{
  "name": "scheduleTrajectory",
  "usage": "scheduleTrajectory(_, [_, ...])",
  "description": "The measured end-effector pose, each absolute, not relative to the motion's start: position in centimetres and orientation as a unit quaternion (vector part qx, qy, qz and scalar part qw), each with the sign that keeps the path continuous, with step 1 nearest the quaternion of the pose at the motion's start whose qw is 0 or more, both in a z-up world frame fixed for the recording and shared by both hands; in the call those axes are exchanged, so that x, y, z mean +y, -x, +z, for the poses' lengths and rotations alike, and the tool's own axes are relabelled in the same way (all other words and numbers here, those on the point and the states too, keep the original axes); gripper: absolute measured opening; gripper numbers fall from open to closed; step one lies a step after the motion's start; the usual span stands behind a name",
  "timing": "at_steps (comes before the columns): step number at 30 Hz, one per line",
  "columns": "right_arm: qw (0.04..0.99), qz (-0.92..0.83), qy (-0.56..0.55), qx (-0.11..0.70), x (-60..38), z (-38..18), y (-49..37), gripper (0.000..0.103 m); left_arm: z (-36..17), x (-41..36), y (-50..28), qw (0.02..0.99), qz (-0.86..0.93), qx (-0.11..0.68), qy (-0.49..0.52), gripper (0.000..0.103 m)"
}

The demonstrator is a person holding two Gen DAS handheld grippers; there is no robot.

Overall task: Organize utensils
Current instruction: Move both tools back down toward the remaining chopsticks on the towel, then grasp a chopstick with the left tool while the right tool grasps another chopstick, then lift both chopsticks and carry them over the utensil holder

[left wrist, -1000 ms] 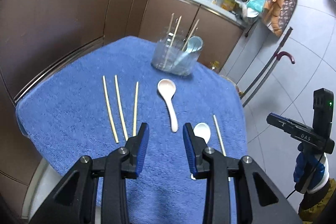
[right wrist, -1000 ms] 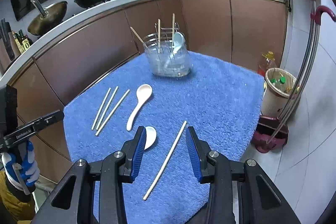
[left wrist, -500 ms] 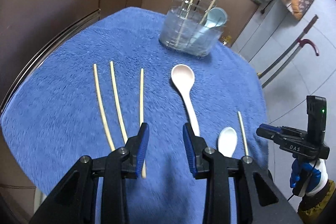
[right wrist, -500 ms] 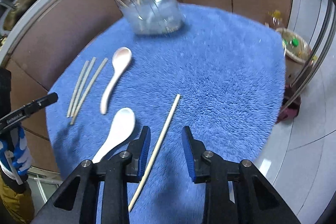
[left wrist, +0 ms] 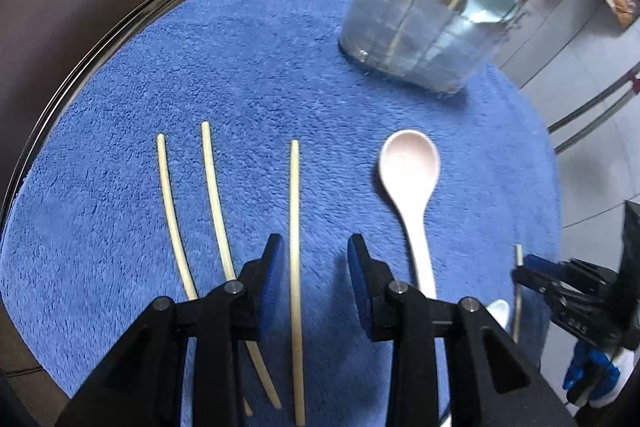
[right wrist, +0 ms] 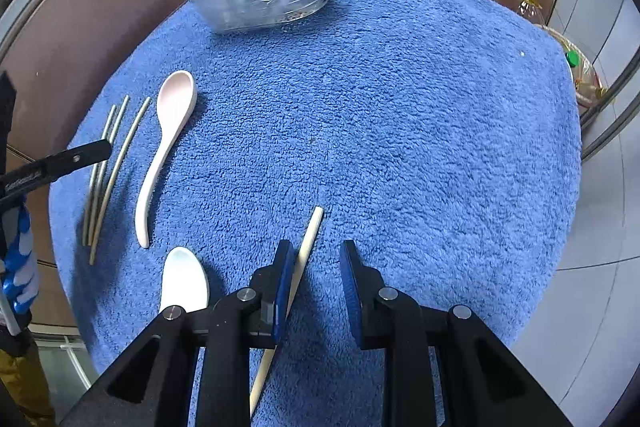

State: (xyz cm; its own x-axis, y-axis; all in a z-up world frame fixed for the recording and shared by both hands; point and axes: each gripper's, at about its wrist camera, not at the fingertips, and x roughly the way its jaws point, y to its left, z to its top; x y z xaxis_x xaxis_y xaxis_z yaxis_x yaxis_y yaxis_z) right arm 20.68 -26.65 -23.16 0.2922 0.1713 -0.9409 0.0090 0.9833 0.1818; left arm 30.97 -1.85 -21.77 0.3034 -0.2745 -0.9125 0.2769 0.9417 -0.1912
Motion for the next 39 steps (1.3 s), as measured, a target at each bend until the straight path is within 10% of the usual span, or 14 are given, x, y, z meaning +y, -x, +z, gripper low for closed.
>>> scheduleTrajectory(13, [0.805, 0.033, -0.008, 0.593, -24.1, -23.8, -21.2, 0.013, -23.8, -4.4, -30.5, 0.838, -0.126, 0.528, -0.054, 0.005])
scheduleTrajectory(39, [0.877, 0.115, -0.049, 0.464, -24.1, -16.1, -15.5, 0.006, -13.5, 0.9, -19.7, 0.916, -0.232, 0.322, 0.054, 0.005])
